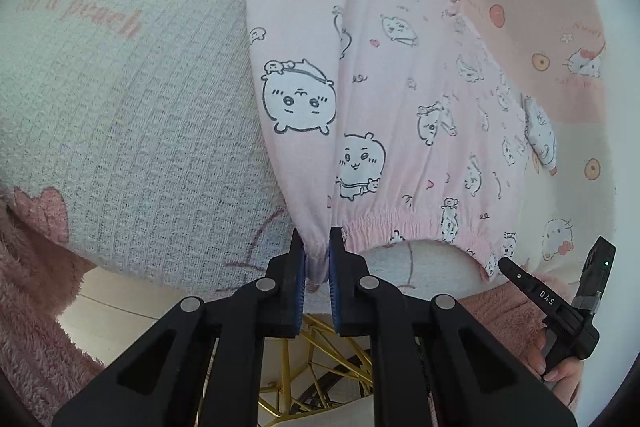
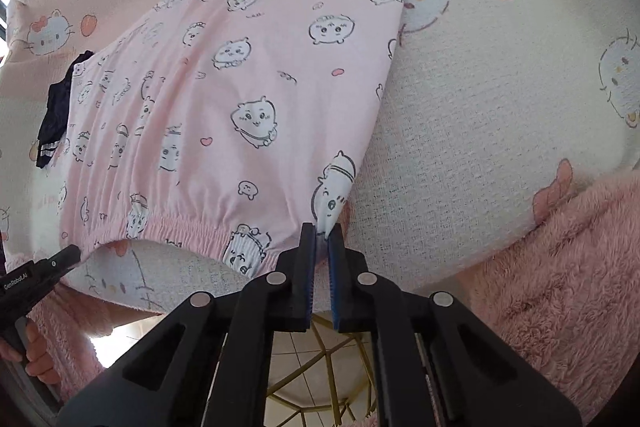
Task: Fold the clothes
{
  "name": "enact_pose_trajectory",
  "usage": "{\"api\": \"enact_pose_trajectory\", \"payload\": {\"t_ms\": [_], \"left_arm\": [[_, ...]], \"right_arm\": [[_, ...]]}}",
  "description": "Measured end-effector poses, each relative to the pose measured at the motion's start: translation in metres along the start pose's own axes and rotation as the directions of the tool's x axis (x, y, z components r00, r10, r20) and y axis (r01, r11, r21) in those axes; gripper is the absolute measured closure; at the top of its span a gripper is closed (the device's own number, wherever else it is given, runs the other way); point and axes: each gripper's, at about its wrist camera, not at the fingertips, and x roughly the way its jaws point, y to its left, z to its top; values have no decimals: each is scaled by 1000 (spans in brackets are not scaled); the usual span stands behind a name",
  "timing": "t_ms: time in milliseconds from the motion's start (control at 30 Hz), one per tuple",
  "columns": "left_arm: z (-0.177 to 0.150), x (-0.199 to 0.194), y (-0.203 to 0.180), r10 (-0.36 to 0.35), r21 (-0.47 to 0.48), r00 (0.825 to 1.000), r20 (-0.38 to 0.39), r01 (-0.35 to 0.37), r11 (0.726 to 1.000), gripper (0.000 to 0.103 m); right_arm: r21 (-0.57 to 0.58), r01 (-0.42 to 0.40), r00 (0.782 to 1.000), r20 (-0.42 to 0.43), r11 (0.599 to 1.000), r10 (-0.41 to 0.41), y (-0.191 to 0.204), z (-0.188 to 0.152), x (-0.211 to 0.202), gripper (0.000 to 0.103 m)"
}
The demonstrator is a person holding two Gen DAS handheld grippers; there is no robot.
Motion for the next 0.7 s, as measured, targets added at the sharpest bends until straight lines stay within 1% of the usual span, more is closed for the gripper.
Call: {"api": "enact_pose_trajectory", "payload": {"t_ms": [67,133,167,200,267,333,367,433,500,567,700], "left_arm": [[4,-1,3,-8,-16,1000,-14,8,1000,89],[7,-1,6,-16,-32,999,-28,15,999,81],[9,-1,7,-20,-40,999,-35,19,999,75],[12,-6,10,-21,-49,999,-24,20,999,73],[22,-23,17,-11,-67,1000,27,13,998,70],[33,-34,26,14,-84,998,65,-8,996,68],[40,-37,28,25,-84,997,73,-19,996,68],[54,-35,31,58,-62,996,74,-54,997,68],[74,-31,37,67,-53,995,68,-64,997,68],[96,-24,43,72,-51,996,62,-69,996,68],[141,-9,48,102,-11,990,99,-102,995,68]], "right_arm": [[9,12,1000,-28,1000,-12,-5,-1,4,98],[23,16,999,-28,1000,-15,-9,0,2,98],[42,10,1000,-18,999,-9,-13,1,0,96],[70,0,1000,5,998,0,-19,2,-5,94],[136,-25,998,67,990,16,-33,5,-18,81],[191,-42,994,109,981,21,-45,12,-29,76],[205,-49,993,113,977,26,-51,17,-31,75],[188,-30,996,92,982,12,-55,29,-29,74],[163,-3,998,68,987,-8,-59,40,-27,74],[128,11,996,86,992,-22,-53,47,-32,73],[-25,-33,994,108,999,35,-18,56,-42,72]]}}
